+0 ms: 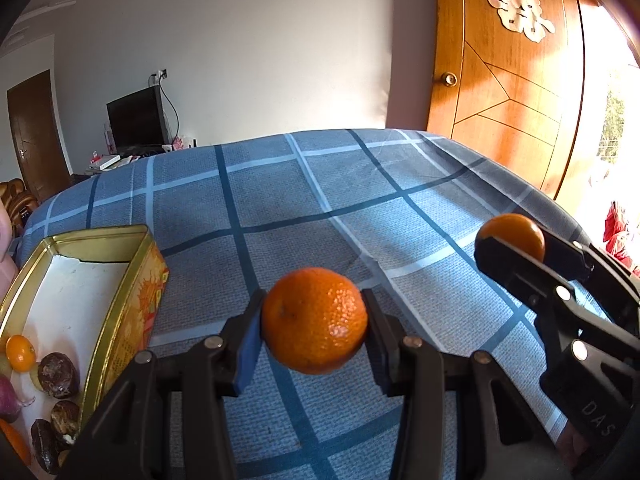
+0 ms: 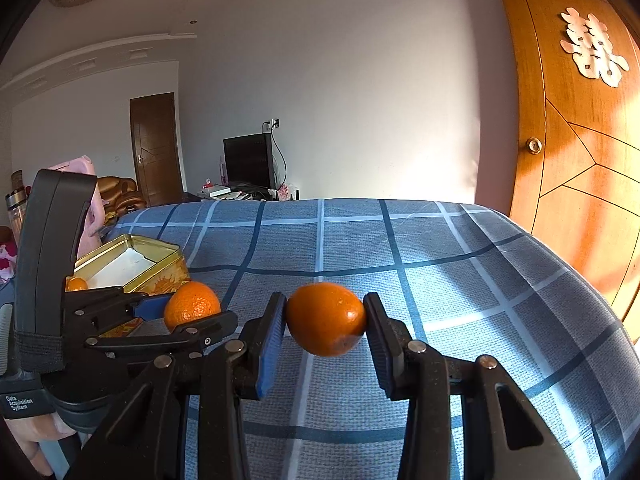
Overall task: Organize fruits
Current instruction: 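Lift both mandarins and carry them over the tin tray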
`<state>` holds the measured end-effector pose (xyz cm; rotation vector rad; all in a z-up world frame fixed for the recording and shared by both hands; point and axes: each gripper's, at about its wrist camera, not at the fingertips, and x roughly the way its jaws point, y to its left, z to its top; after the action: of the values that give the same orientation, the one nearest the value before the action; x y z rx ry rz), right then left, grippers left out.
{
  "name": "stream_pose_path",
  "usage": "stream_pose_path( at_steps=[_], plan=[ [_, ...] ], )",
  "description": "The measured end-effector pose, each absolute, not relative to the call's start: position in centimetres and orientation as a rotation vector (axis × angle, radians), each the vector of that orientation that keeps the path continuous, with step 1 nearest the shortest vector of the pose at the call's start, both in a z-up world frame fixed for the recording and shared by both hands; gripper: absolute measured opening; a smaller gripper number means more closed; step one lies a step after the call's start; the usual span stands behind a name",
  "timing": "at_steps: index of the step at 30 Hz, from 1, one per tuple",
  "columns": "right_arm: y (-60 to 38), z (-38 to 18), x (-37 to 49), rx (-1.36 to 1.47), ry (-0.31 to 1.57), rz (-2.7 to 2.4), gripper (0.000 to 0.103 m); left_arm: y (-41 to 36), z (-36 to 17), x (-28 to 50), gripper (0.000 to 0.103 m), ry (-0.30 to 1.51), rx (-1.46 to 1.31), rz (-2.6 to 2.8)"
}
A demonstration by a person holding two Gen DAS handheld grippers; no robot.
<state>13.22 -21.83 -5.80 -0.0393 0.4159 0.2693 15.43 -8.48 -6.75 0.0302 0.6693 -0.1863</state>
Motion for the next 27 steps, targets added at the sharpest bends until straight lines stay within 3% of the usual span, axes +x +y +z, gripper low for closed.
stream_pose_path(
  at_steps=[27],
  plan=[
    [-16.0,-4.9,10.3,-0.09,0.388,0.385,0.041,-1.5,-5.4,10.4,0.047,0.602,-0.035,-0.121]
  ],
)
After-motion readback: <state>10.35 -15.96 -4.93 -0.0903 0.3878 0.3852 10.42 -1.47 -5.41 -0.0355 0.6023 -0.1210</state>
